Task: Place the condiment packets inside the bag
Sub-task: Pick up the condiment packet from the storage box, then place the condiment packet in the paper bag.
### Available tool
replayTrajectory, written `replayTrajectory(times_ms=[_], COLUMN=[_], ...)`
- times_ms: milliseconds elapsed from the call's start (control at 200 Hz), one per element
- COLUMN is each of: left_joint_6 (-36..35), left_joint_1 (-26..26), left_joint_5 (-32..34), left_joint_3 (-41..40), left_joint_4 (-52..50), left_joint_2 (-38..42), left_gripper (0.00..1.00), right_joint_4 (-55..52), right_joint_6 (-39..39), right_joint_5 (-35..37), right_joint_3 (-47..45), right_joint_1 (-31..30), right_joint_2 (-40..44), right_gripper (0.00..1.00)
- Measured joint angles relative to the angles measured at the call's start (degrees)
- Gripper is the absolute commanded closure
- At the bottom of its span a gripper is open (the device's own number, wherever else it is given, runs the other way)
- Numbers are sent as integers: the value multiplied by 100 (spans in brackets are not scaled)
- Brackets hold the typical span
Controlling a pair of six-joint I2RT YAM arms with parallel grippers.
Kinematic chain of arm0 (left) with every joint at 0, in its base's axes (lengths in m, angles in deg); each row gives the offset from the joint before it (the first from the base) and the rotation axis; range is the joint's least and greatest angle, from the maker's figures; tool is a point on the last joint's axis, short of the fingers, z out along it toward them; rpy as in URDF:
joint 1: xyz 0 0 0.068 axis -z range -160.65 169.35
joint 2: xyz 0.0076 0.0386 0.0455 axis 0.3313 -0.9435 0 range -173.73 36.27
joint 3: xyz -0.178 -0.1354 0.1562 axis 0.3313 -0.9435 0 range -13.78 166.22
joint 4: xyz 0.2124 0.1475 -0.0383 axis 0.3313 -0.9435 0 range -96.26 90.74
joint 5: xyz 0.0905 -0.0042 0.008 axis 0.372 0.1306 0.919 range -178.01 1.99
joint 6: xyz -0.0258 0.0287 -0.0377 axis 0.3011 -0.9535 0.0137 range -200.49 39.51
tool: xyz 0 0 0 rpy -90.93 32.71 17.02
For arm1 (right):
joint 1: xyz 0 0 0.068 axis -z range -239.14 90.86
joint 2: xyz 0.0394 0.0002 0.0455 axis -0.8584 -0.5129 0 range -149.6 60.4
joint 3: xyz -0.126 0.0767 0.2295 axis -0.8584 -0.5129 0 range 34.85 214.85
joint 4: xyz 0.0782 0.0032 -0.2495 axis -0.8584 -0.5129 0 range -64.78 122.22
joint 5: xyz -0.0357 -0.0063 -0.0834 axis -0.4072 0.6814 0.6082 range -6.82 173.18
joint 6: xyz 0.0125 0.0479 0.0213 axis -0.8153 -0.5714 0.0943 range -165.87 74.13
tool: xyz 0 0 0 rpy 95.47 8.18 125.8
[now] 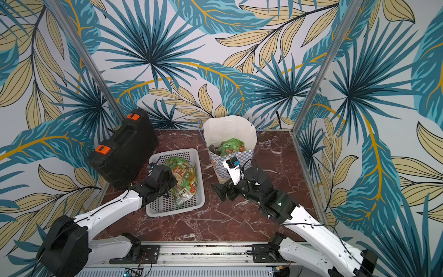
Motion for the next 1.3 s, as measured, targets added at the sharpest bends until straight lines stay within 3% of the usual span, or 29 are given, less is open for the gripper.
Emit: replayTrajectory(times_ms=[285,521,751,1036,1302], left_joint_6=[-612,-1191,-1510,-2044,-2686], left_joint_1=[127,804,1508,2444,2629], left_joint_5=[-37,199,39,-332,-153], left_joint_3=[968,2157,3222,4972,6273], left_joint_4=[-678,-1303,-1620,-1670,-1508], left_joint_2=[426,1012,1025,-33,-1456], left_gripper=[100,100,100,100,100], right_joint_4=[-13,-46,-81,-111,-192], right_joint_6=[2,0,-4,-31,-50], right_joint_5=[90,435,1178,2264,2756], right_joint_3=[15,17,17,17,17], right_joint_1=[-9,-11,-11,-11,-11], right_joint_2=[-15,-48,-50,-103,-66], right_gripper=[0,1,1,1,0])
